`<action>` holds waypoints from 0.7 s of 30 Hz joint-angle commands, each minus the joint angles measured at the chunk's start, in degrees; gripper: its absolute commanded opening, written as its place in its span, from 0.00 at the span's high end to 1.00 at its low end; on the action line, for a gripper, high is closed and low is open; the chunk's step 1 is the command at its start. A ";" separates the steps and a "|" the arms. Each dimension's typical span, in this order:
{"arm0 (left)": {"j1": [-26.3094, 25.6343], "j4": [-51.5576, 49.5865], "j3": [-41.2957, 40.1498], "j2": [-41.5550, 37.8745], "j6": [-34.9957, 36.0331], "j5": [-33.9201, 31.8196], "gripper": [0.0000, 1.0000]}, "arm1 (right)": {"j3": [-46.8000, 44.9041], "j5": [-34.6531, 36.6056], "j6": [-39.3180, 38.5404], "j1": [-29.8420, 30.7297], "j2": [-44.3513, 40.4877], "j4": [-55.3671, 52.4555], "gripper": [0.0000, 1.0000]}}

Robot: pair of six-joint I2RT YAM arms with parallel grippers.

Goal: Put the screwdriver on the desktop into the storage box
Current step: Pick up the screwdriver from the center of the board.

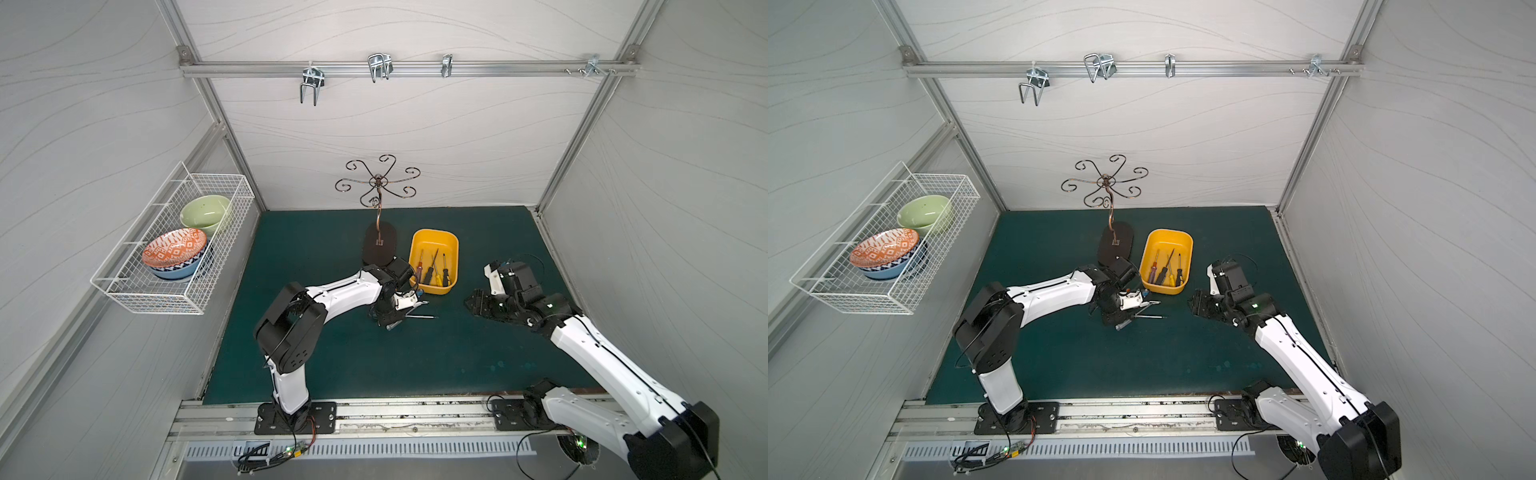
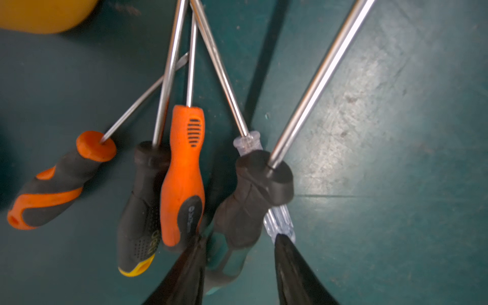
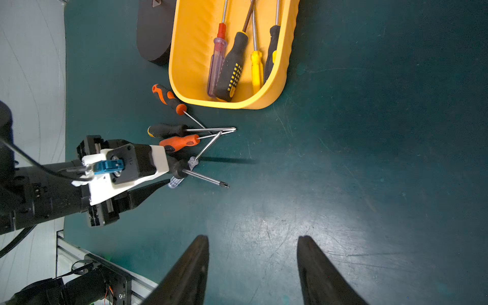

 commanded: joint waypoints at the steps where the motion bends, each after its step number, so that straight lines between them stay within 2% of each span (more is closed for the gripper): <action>1: 0.01 -2.74 1.72 2.23 -0.50 4.57 0.54 | -0.60 -0.12 -0.52 -0.37 -0.04 0.77 0.43; 9: 0.11 -3.40 1.89 3.66 -1.36 4.11 0.53 | -0.69 -0.11 -0.41 -0.46 -0.22 0.70 0.43; 21: 0.86 -4.89 3.50 5.15 -3.64 8.06 0.54 | -0.66 -0.02 -0.52 -0.63 -0.51 0.52 0.43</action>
